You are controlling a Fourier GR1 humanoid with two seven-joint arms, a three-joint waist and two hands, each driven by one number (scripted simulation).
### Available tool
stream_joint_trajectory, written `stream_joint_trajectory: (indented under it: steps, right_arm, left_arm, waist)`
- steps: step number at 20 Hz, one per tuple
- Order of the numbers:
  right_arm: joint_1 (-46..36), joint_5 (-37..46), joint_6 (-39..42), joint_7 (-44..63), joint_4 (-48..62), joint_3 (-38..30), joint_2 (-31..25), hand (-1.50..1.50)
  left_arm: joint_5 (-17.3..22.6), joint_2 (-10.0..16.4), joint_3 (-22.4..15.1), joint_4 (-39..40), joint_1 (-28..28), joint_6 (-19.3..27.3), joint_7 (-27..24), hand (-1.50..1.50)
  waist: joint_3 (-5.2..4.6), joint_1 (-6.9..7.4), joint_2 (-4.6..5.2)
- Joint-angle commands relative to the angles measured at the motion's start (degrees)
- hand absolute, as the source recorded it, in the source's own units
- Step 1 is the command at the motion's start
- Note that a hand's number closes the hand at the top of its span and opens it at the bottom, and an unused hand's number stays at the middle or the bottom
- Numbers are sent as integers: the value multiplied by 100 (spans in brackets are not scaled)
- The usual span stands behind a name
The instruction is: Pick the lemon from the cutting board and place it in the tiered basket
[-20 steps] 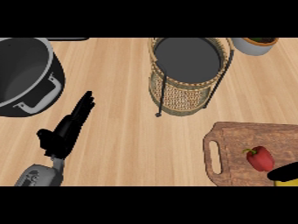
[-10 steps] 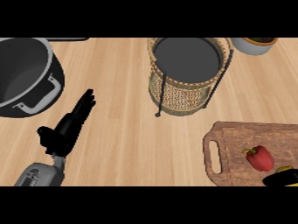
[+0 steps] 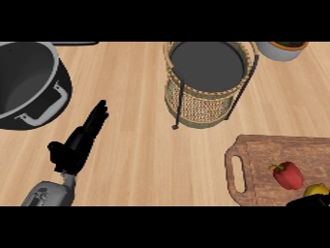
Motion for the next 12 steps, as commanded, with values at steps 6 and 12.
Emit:
stream_joint_trajectory:
  steps: [6,12]
  right_arm:
    - [-383,486,-357,-168,341,-490,394,150]
    - [-309,982,-526,-620,530,-646,620,150]
  left_arm:
    - [-110,-247,72,-233,62,-19,136,0]
    - [-60,25,433,-488,224,-448,383,0]
  waist:
    - [4,18,-2]
    - [4,16,-4]
